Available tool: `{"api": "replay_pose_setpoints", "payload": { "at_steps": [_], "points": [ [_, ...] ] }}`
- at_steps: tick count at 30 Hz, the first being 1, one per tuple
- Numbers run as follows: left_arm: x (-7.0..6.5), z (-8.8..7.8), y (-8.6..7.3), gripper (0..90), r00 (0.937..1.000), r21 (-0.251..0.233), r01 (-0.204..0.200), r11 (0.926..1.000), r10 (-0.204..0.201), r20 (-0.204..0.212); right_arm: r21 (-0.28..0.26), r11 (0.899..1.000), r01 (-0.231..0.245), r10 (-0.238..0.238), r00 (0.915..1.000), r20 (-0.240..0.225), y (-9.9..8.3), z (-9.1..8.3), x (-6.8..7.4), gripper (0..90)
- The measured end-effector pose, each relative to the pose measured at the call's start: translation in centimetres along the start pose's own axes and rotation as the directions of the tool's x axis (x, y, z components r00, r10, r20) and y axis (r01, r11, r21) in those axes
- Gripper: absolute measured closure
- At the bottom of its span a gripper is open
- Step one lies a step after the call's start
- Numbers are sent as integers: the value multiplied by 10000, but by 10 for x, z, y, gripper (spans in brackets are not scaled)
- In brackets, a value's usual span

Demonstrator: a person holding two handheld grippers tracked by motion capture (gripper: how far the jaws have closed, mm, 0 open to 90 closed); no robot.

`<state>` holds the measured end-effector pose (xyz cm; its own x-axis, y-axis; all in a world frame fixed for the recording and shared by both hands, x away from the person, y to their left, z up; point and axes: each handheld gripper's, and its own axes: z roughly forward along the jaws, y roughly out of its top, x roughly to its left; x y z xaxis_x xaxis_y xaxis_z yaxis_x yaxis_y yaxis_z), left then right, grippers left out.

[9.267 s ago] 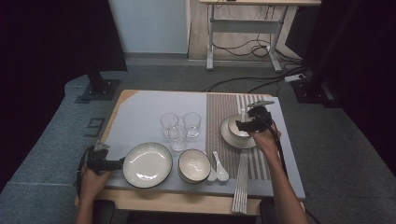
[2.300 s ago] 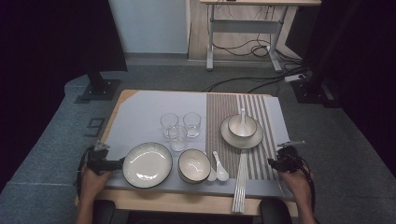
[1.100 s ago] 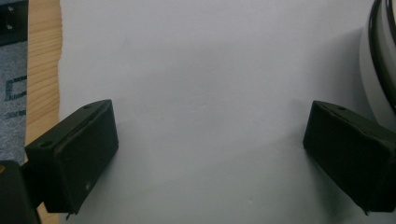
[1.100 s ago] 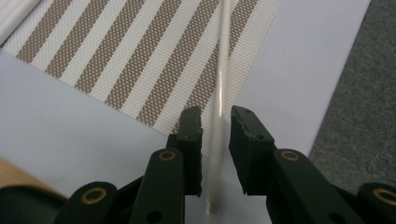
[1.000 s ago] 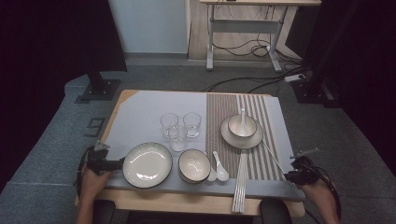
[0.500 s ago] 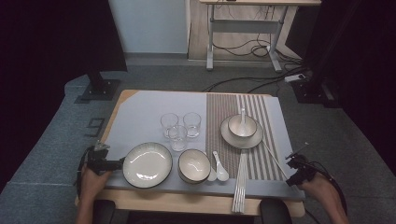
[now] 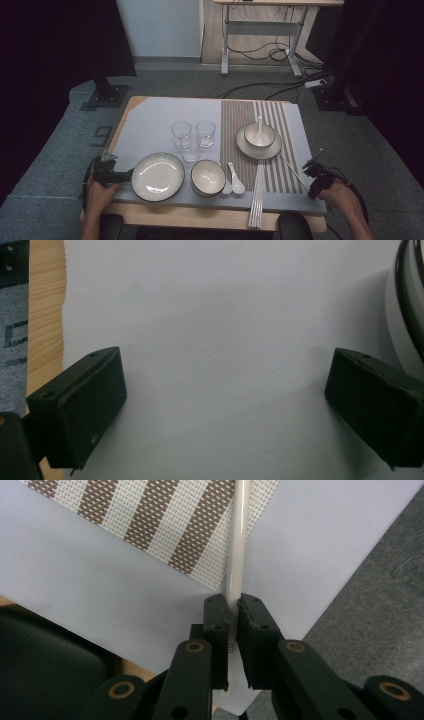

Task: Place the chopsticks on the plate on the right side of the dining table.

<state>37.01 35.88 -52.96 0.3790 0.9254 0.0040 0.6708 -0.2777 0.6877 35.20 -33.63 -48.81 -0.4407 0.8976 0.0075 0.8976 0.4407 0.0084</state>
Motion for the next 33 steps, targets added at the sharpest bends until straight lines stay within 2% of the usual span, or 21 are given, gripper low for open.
{"api": "replay_pose_setpoints", "payload": {
  "at_steps": [3, 7, 14, 22, 33],
  "points": [
    [0, 0, 0, 28, 10000, -1, 1, 10000, -1, 2, 209, 9998, -15, 17, 10000, -96, 3, 0, -1, 821],
    [0, 0, 0, 28, 10000, 0, 5, 10000, -5, 3, 209, 9998, 50, -44, 9997, -259, 3, 0, -4, 838],
    [0, 0, 0, 28, 10000, 1, 4, 10000, -4, 4, -86, 10000, 7, -12, 9984, -569, -2, -1, -9, 842],
    [0, 0, 0, 28, 10000, -17, 25, 10000, -25, 6, -394, 9992, -120, 100, 9987, -505, -12, -11, -11, 842],
    [0, 0, 0, 28, 10000, -17, 24, 10000, -24, 4, -897, 9956, -260, 230, 9991, -346, -20, -34, -14, 842]
  ]
}}
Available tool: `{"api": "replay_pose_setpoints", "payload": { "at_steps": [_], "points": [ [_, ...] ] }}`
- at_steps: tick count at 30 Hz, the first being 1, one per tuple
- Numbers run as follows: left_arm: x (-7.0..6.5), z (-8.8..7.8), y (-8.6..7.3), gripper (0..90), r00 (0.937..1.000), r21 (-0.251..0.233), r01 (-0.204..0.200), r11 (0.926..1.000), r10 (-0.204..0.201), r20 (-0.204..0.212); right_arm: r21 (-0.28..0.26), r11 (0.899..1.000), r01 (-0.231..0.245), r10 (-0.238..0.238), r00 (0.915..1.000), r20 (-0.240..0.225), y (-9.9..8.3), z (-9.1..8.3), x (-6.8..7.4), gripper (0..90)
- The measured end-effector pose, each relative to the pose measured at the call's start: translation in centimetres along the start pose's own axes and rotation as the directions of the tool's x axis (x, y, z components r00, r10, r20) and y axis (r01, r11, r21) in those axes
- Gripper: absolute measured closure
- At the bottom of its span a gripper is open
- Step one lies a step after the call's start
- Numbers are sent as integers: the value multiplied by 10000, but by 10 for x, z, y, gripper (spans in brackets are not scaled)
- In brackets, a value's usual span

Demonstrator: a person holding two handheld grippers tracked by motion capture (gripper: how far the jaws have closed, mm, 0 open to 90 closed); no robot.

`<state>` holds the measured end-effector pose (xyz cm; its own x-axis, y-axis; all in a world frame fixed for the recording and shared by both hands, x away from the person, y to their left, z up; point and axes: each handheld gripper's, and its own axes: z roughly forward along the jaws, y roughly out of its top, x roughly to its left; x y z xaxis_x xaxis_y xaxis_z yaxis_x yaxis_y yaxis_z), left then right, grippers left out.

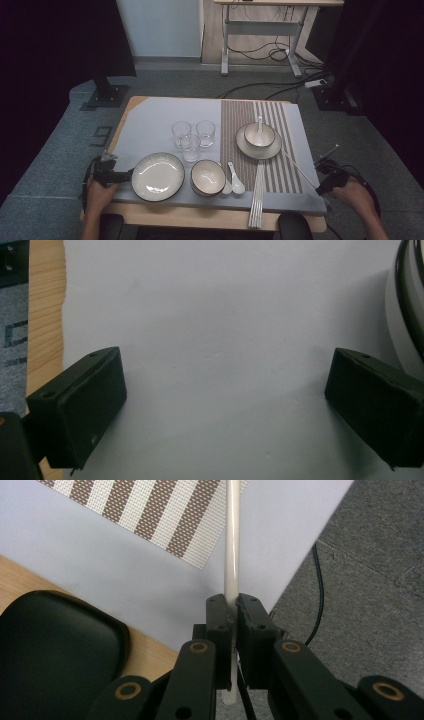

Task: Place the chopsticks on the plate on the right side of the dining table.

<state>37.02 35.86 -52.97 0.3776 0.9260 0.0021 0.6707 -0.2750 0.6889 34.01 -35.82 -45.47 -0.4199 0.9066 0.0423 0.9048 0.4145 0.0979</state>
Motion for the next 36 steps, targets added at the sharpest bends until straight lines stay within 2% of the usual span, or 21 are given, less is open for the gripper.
{"api": "replay_pose_setpoints", "payload": {
  "at_steps": [9, 16, 25, 36],
  "points": [
    [0, 0, 0, 28, 10000, 0, 0, 10000, 0, -2, -365, 9993, -97, 98, 9999, 45, -2, -17, -4, 842],
    [0, 0, 0, 28, 10000, 0, 2, 10000, -2, 2, -565, 9984, 92, -90, 9999, 47, 10, -23, -2, 842],
    [0, 0, 0, 28, 10000, 1, 4, 10000, -4, 6, -575, 9977, 345, -353, 9993, -129, 37, -16, 3, 842],
    [0, 0, 0, 28, 10000, 4, 7, 10000, -7, 12, -450, 9984, 352, -358, 9993, -126, 66, 0, 1, 842]
  ]
}}
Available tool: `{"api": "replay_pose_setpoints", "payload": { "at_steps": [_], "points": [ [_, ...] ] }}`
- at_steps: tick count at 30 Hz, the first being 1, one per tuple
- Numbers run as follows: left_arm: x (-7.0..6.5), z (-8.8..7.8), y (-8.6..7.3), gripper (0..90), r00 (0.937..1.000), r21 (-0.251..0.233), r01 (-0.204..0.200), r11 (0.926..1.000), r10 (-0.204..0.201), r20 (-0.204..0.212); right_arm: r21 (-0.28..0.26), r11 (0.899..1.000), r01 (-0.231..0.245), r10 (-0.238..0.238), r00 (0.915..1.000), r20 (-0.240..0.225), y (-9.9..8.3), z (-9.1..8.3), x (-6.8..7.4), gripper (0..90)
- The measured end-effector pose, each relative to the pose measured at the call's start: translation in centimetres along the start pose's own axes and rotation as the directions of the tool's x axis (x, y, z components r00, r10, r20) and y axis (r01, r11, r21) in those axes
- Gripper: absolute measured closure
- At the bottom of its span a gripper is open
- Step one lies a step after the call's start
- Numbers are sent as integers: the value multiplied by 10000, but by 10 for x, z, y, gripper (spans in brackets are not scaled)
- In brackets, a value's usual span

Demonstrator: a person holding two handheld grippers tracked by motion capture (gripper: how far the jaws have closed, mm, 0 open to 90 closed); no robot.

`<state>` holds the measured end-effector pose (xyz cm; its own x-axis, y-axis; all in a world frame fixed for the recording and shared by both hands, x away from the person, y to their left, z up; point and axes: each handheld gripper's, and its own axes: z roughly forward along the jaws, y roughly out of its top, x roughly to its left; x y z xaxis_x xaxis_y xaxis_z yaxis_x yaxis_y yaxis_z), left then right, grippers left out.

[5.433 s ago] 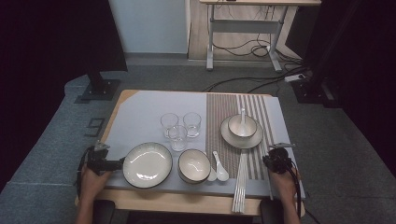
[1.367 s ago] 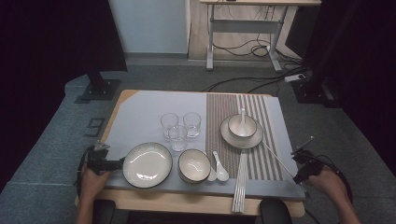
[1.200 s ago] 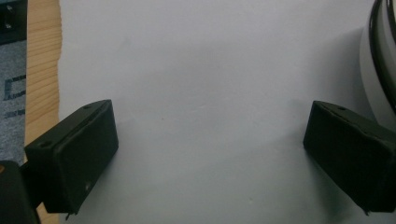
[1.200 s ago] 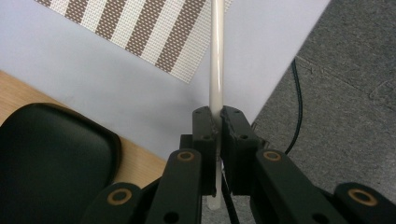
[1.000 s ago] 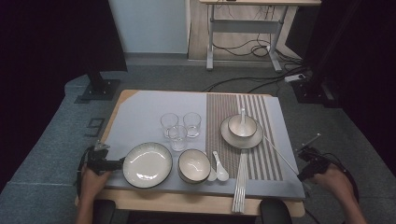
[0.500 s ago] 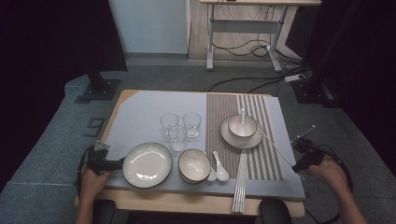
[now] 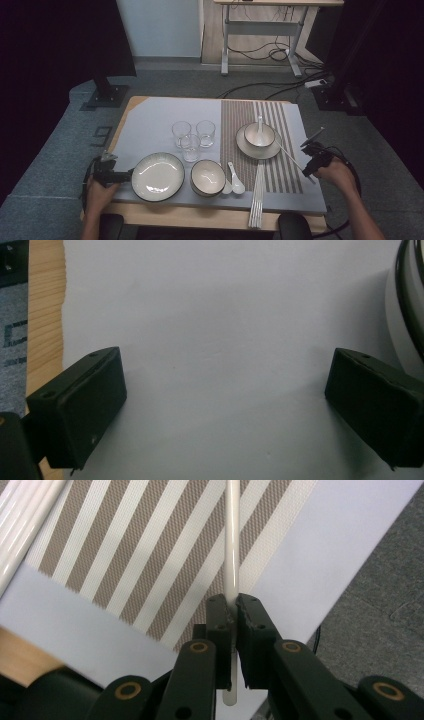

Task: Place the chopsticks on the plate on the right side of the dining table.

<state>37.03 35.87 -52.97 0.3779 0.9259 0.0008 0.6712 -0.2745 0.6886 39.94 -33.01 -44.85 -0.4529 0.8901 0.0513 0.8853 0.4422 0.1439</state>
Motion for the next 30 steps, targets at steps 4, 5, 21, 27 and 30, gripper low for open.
{"api": "replay_pose_setpoints", "payload": {
  "at_steps": [4, 5, 21, 27, 30],
  "points": [
    [0, 0, 0, 28, 10000, 1, -2, 10000, 2, 1, -3, 10000, 33, -33, 10000, 13, 9, 4, -1, 842],
    [0, 0, 0, 28, 10000, 0, 0, 10000, 0, 3, 23, 10000, 7, -7, 10000, 41, 12, 4, -1, 842],
    [0, 0, 0, 27, 10000, 2, -1, 10000, 1, 6, -40, 9996, 264, -263, 9995, 153, 50, 15, 2, 841],
    [0, 0, 0, 28, 10000, 2, 0, 10000, 0, 6, -83, 9996, 273, -271, 9995, 189, 61, 18, 4, 841],
    [0, 0, 0, 28, 10000, 7, 0, 10000, 0, 8, -39, 9995, 328, -327, 9991, 262, 65, 20, 3, 841]
  ]
}}
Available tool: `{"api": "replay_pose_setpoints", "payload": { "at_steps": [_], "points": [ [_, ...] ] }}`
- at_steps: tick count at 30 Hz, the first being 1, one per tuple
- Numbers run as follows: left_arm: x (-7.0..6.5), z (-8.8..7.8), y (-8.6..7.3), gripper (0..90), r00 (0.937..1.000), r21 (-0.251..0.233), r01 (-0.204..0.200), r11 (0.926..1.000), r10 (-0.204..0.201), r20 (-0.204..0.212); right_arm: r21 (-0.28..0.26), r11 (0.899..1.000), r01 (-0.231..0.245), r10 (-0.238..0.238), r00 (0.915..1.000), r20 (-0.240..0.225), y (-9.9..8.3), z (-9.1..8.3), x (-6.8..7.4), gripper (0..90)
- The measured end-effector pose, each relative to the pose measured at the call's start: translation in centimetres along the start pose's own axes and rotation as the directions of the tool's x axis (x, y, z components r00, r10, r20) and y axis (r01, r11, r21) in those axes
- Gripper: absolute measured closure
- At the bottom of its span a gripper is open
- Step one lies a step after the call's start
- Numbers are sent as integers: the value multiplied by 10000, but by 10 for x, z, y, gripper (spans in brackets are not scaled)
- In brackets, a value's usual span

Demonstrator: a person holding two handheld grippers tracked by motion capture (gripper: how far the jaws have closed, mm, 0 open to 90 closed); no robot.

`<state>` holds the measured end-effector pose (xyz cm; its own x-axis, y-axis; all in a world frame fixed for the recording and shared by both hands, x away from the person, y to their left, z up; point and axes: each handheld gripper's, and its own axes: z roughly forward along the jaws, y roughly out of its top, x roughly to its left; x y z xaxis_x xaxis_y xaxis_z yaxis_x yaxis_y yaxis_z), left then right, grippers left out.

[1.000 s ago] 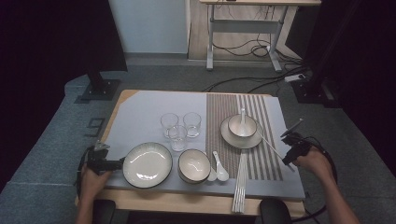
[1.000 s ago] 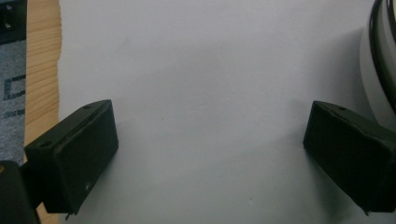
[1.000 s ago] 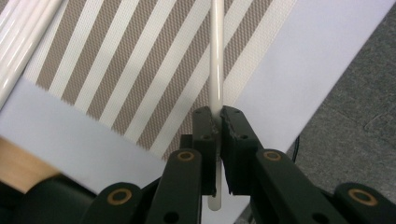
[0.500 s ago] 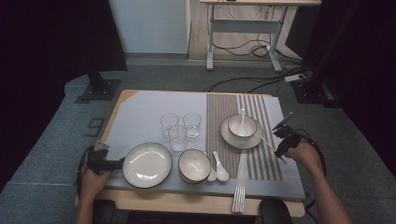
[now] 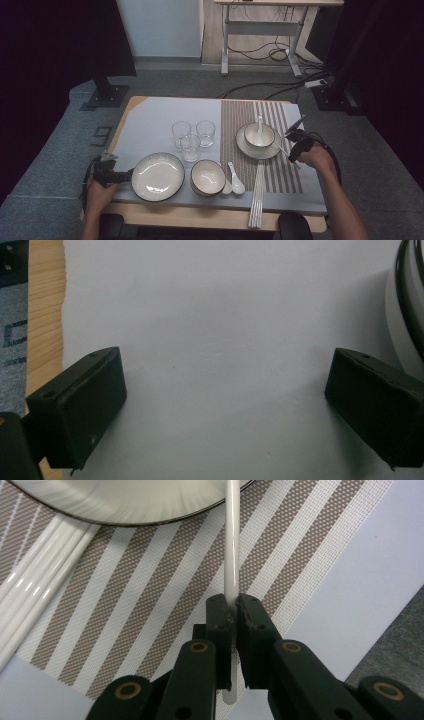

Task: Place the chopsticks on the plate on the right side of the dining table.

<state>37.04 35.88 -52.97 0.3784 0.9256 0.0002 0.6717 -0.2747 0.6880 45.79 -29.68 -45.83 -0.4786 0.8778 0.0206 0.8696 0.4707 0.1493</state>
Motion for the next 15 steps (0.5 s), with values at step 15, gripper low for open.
{"api": "replay_pose_setpoints", "payload": {
  "at_steps": [15],
  "points": [
    [0, 0, 0, 27, 10000, -2, 1, 10000, -1, 0, -257, 9996, 92, -90, 9999, 77, 14, 6, -3, 840]
  ]
}}
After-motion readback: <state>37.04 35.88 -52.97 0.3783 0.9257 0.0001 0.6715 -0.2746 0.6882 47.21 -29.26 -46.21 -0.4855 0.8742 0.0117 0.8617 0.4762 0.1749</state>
